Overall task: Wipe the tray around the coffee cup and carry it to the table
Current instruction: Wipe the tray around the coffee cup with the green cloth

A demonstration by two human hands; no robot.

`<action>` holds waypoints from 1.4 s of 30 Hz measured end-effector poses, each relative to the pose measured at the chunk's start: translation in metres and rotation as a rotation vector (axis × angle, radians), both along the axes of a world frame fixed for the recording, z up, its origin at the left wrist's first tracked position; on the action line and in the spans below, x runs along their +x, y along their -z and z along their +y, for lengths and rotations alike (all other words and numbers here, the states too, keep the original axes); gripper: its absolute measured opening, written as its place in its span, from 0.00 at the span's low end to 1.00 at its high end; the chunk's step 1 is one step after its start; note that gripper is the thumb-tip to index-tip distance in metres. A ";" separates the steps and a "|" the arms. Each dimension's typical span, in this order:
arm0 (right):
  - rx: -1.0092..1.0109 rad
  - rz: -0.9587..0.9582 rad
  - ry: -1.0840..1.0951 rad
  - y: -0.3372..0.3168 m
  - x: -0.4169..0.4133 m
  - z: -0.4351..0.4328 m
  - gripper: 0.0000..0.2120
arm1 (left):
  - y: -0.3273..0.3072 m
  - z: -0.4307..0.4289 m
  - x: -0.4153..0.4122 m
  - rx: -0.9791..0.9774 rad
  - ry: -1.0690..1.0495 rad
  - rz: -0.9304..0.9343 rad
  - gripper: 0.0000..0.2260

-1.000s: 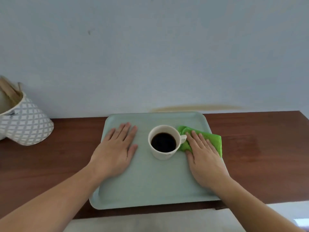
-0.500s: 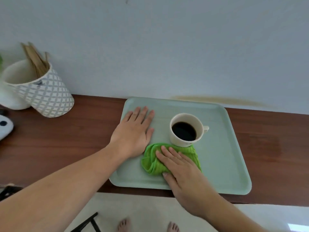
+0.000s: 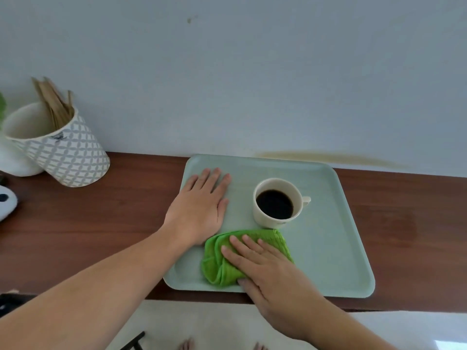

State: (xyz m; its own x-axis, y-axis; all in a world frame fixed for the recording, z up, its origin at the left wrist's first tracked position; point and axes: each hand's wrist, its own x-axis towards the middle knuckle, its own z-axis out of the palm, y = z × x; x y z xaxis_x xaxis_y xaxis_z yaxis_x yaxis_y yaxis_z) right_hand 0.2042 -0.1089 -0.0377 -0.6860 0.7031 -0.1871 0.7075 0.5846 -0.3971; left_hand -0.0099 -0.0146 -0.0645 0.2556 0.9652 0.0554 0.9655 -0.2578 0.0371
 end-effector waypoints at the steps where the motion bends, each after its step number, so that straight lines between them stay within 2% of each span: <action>1: -0.016 0.015 -0.005 0.000 0.001 0.002 0.26 | 0.000 0.000 0.000 0.000 0.001 0.001 0.27; 5: -0.054 0.009 0.109 -0.001 0.058 0.006 0.26 | 0.000 0.001 0.000 -0.008 0.010 -0.004 0.27; 9: 0.063 -0.030 0.447 0.003 0.107 0.007 0.28 | 0.000 0.000 0.001 -0.014 0.008 0.010 0.27; 12: 0.112 -0.017 0.629 0.009 0.088 0.027 0.28 | -0.001 -0.001 0.001 -0.027 0.014 0.016 0.27; 15: 0.125 -0.032 0.708 0.008 0.057 0.057 0.28 | -0.002 0.000 0.003 -0.030 0.008 0.017 0.27; 18: 0.100 -0.127 0.707 0.002 0.057 0.055 0.29 | -0.003 0.000 0.003 -0.038 -0.012 0.004 0.27; 22: 0.030 -0.286 0.739 0.001 0.063 0.005 0.31 | -0.003 0.001 0.005 -0.033 -0.049 0.015 0.28; 25: 0.003 -0.326 0.724 -0.001 0.052 -0.008 0.33 | -0.002 0.001 0.005 -0.024 -0.036 0.038 0.29; 32: 0.091 -0.102 0.533 0.007 0.047 0.057 0.33 | -0.004 -0.002 0.004 -0.041 0.000 0.050 0.29; 42: 0.099 -0.058 0.299 0.009 0.060 0.113 0.33 | -0.004 -0.004 0.003 -0.022 0.026 0.026 0.27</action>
